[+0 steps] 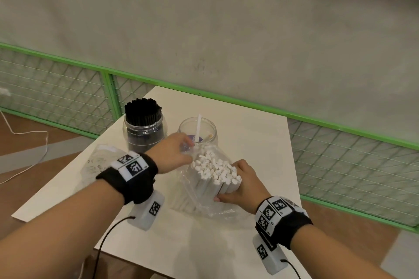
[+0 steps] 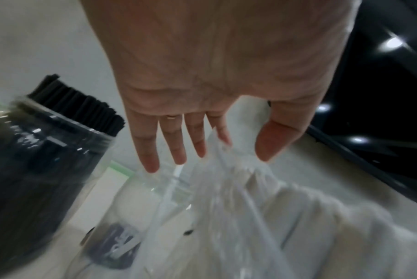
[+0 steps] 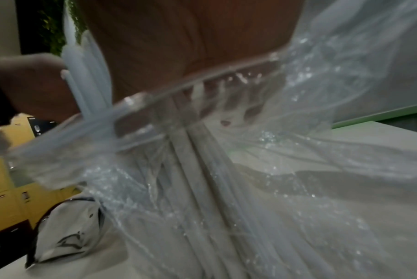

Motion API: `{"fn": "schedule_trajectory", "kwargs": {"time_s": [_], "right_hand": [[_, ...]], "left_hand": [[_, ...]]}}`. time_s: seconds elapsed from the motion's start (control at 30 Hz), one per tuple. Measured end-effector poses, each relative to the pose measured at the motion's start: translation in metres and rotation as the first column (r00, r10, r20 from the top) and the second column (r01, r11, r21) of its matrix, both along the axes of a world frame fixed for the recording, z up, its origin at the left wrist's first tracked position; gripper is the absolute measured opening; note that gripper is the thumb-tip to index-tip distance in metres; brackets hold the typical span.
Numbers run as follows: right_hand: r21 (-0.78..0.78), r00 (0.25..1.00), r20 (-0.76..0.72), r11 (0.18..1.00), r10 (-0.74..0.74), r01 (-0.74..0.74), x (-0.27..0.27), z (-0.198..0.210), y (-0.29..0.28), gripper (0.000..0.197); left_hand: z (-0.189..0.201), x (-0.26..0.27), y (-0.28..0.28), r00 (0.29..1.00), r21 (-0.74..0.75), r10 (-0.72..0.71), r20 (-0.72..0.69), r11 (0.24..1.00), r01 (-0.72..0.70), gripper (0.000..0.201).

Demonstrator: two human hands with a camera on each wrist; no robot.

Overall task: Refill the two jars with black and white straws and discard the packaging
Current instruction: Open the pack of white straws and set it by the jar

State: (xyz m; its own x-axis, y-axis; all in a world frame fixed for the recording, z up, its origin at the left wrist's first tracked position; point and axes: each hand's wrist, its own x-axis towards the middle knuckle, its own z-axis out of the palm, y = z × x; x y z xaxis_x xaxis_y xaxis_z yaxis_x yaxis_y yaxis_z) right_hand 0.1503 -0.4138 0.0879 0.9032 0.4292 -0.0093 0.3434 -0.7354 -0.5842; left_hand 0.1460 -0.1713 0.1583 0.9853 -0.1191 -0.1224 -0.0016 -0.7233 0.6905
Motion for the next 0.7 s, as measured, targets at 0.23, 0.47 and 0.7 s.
{"fn": "schedule_trajectory", "kwargs": {"time_s": [0.23, 0.47, 0.7], "right_hand": [[-0.029, 0.998, 0.058, 0.999, 0.016, -0.014, -0.003, -0.005, -0.005, 0.089], [-0.051, 0.998, 0.047, 0.998, 0.031, -0.029, -0.002, -0.005, -0.011, 0.120], [-0.049, 0.999, -0.038, 0.999, 0.014, -0.016, -0.004, 0.008, -0.007, 0.129]], "left_hand": [[0.017, 0.028, -0.017, 0.953, -0.008, -0.236, -0.190, 0.971, 0.239, 0.058], [0.011, 0.035, -0.029, 0.961, 0.034, -0.255, -0.109, 0.965, 0.260, 0.026], [0.001, 0.045, -0.027, 0.956, -0.186, -0.233, -0.179, 0.962, 0.200, 0.016]]}}
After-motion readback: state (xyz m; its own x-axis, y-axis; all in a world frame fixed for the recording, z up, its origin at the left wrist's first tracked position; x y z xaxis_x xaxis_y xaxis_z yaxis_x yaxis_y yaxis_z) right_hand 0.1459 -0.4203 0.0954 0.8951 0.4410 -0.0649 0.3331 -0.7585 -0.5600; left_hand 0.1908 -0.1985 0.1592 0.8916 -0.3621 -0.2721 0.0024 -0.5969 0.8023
